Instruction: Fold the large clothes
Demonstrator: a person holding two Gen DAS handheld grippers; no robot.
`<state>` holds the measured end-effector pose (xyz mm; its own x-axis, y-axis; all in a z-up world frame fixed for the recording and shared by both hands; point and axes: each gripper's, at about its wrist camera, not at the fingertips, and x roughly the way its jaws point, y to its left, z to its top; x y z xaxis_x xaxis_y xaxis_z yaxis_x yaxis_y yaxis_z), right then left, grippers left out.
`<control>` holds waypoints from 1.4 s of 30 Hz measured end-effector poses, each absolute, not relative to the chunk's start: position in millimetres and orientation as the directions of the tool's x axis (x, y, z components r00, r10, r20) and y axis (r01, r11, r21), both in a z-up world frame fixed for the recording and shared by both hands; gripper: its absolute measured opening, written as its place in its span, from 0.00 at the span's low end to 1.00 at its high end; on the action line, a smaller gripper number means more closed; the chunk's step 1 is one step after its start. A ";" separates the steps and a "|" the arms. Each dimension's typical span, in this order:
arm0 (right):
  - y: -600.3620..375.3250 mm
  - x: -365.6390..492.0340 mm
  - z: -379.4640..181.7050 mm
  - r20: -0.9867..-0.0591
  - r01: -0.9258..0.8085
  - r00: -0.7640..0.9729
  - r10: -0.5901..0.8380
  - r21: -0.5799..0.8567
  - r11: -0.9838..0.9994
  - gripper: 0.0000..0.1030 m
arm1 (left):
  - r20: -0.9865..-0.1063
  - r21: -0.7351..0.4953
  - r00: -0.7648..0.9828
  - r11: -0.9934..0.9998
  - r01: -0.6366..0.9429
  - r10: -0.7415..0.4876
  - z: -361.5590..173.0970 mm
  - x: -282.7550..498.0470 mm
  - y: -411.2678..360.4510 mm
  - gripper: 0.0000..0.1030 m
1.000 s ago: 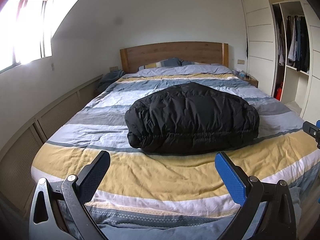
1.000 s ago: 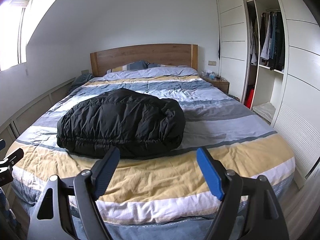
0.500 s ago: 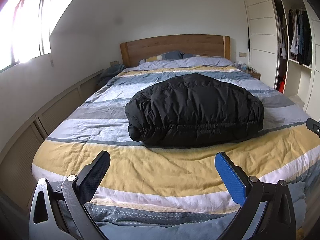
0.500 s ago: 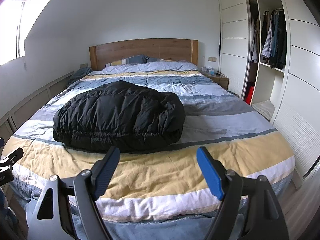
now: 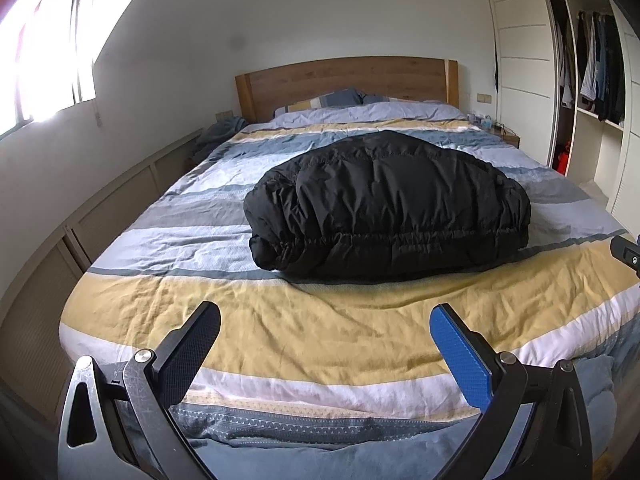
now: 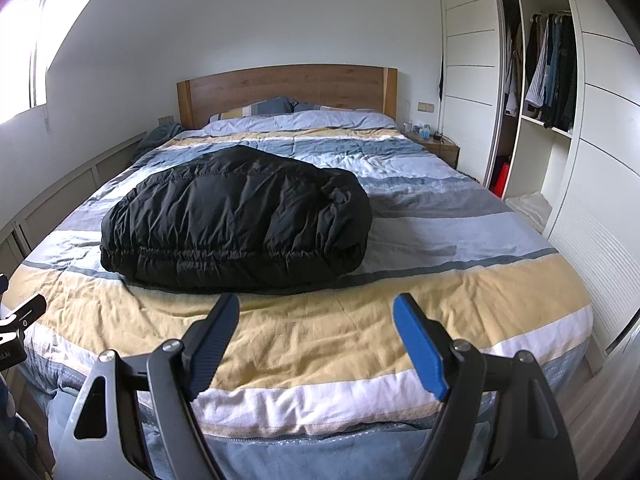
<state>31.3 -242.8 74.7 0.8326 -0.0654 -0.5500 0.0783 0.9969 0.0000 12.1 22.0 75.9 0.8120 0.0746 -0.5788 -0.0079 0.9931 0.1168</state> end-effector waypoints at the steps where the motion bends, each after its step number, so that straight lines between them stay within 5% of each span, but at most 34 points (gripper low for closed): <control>1: -243.1 31.8 73.7 -0.552 0.079 0.831 -0.066 0.000 0.997 0.76 | -0.581 0.117 0.811 0.993 -0.007 0.075 74.9 12.6 21.7 1.00; 42: -243.1 46.3 51.1 -0.587 0.083 0.806 -0.071 -0.007 0.997 0.76 | -0.629 0.115 0.775 0.993 0.016 0.060 54.4 27.5 19.8 1.00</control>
